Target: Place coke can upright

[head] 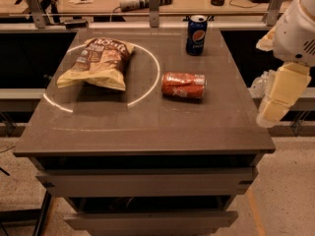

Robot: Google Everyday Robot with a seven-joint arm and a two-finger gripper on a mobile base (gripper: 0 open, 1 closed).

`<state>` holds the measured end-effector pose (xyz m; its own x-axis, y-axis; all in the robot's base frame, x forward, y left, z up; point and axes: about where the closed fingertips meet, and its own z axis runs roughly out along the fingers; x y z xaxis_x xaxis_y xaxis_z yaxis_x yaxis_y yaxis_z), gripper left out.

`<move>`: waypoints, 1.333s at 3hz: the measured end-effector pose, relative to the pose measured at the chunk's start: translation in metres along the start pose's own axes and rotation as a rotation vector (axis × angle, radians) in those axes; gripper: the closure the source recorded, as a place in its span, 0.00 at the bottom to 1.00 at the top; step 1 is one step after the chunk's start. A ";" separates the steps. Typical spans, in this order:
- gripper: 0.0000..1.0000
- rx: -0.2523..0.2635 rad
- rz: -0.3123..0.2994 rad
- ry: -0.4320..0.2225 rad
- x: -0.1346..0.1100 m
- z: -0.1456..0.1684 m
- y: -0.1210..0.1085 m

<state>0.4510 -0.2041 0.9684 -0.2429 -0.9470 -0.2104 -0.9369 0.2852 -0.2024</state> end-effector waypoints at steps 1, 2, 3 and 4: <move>0.00 -0.021 0.028 0.005 -0.014 0.018 -0.009; 0.00 -0.019 0.047 0.004 -0.031 0.030 -0.022; 0.00 -0.014 0.032 0.005 -0.052 0.042 -0.036; 0.00 -0.020 0.020 0.016 -0.071 0.056 -0.051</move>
Offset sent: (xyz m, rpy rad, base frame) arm 0.0563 0.0431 -0.0236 0.0145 0.0401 -0.0661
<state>0.5304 -0.1437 0.9398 -0.2652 -0.9435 -0.1986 -0.9368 0.3009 -0.1787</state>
